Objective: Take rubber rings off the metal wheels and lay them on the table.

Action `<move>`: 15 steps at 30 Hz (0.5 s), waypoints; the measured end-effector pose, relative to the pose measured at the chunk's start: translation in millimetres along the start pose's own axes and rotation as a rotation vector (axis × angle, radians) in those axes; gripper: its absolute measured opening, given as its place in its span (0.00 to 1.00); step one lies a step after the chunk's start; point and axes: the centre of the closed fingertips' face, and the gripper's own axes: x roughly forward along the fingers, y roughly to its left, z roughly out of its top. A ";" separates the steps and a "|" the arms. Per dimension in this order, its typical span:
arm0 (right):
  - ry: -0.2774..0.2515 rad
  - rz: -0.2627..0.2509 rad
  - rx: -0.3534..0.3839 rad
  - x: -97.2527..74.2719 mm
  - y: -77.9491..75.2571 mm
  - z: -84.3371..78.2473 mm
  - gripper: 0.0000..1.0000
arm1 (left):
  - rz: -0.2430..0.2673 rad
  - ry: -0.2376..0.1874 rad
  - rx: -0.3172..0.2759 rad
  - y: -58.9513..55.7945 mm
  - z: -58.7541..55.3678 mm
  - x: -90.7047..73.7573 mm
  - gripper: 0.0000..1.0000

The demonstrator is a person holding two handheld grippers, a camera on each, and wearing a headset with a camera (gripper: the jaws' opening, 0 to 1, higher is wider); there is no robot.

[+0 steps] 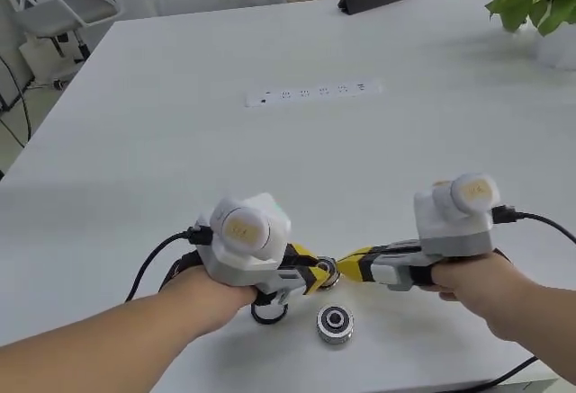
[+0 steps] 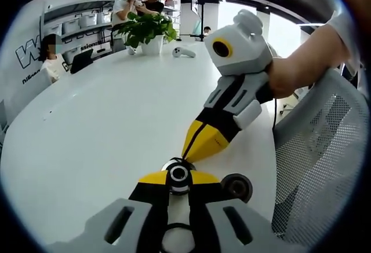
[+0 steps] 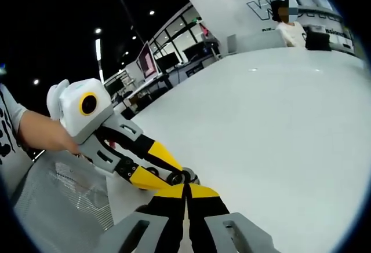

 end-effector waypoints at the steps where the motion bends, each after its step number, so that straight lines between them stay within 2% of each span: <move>1: 0.000 0.004 0.000 0.6 1.1 0.3 0.00 | 0.000 0.000 0.000 0.1 0.1 0.1 0.07; 5: 0.002 0.018 -0.009 2.7 5.0 1.1 0.00 | 0.000 -0.002 0.001 0.2 0.6 0.5 0.07; 15: -0.013 0.038 0.019 2.4 6.9 1.3 0.00 | 0.002 -0.012 -0.001 -0.3 0.9 0.5 0.07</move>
